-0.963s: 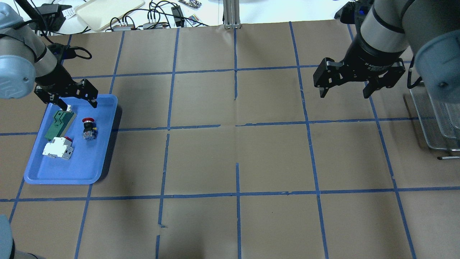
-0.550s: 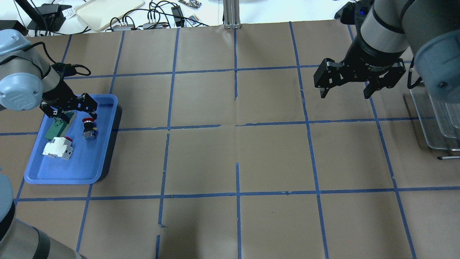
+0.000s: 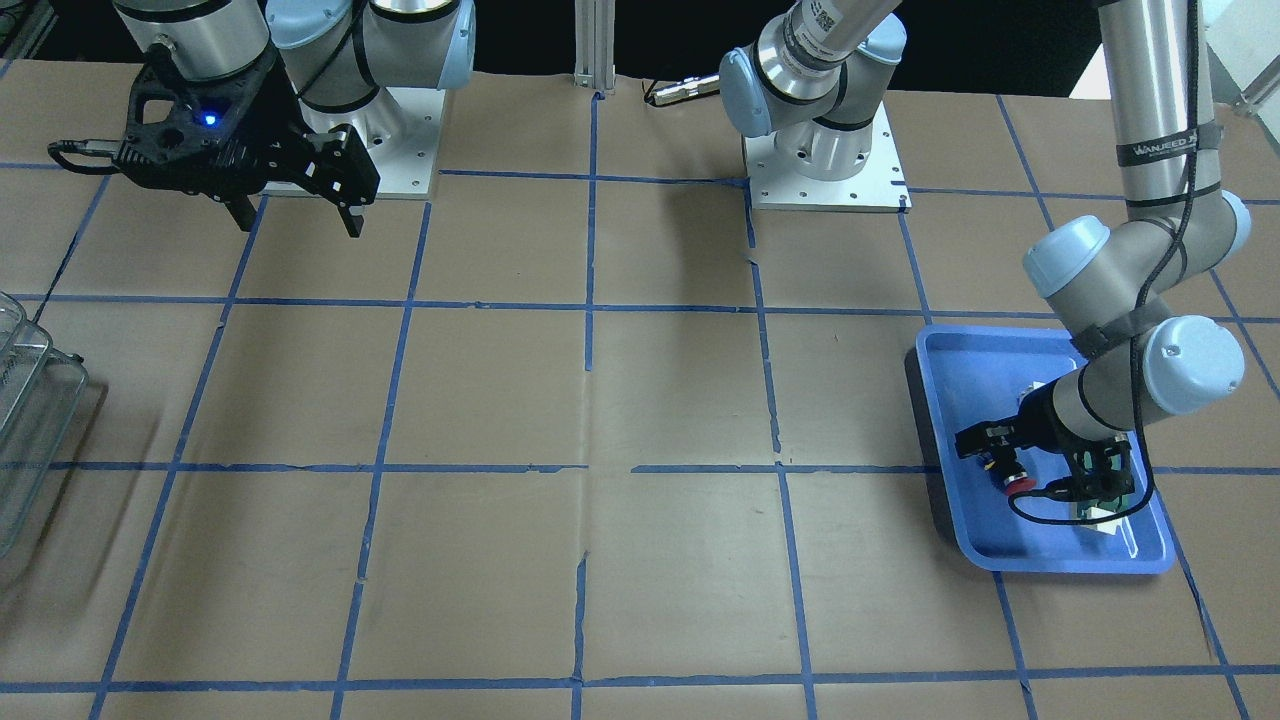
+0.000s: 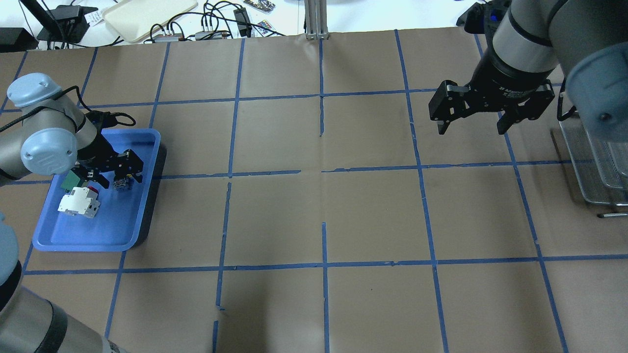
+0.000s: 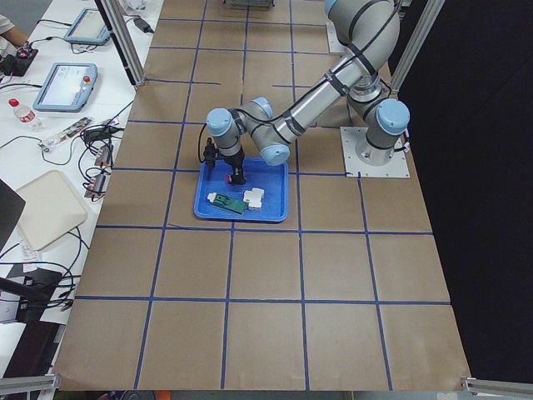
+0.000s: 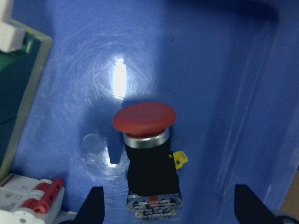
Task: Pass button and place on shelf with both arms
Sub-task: 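Lift the red push button out of the tray with the left gripper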
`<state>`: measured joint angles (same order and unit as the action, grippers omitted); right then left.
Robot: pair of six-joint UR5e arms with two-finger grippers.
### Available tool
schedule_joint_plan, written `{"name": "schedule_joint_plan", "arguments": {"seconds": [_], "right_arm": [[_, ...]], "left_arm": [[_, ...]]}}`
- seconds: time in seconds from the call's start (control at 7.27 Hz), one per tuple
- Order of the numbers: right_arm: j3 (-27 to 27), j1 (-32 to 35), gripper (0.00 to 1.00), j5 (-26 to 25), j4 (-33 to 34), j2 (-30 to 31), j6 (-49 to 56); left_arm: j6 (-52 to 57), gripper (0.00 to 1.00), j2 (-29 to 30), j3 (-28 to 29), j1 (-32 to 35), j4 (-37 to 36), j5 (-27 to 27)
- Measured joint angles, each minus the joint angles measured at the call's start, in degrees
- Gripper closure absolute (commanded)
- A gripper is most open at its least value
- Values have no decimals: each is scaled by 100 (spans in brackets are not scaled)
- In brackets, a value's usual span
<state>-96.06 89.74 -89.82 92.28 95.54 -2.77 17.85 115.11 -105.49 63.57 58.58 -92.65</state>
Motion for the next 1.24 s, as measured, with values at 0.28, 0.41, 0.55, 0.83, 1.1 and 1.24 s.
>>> {"name": "schedule_joint_plan", "arguments": {"seconds": [0.28, 0.41, 0.55, 0.83, 1.1, 1.24], "right_arm": [[0, 0, 0, 0, -1, 0, 2], [0, 0, 0, -2, -5, 1, -5], [0, 0, 0, -6, -9, 5, -24], [1, 0, 0, -7, -28, -11, -70], [7, -54, 0, 41, -1, -51, -627], [10, -88, 0, 138, -39, -55, -1191]], "left_arm": [[16, 100, -19, 5, -2, -29, -4], [33, 100, -53, 19, -3, -30, -1], [151, 100, -94, 36, -1, -35, 1], [910, 100, -203, 187, 65, -52, 19], [1693, 100, -432, 465, 403, 52, 144], [2070, 100, -549, 665, 695, 249, 259]]}}
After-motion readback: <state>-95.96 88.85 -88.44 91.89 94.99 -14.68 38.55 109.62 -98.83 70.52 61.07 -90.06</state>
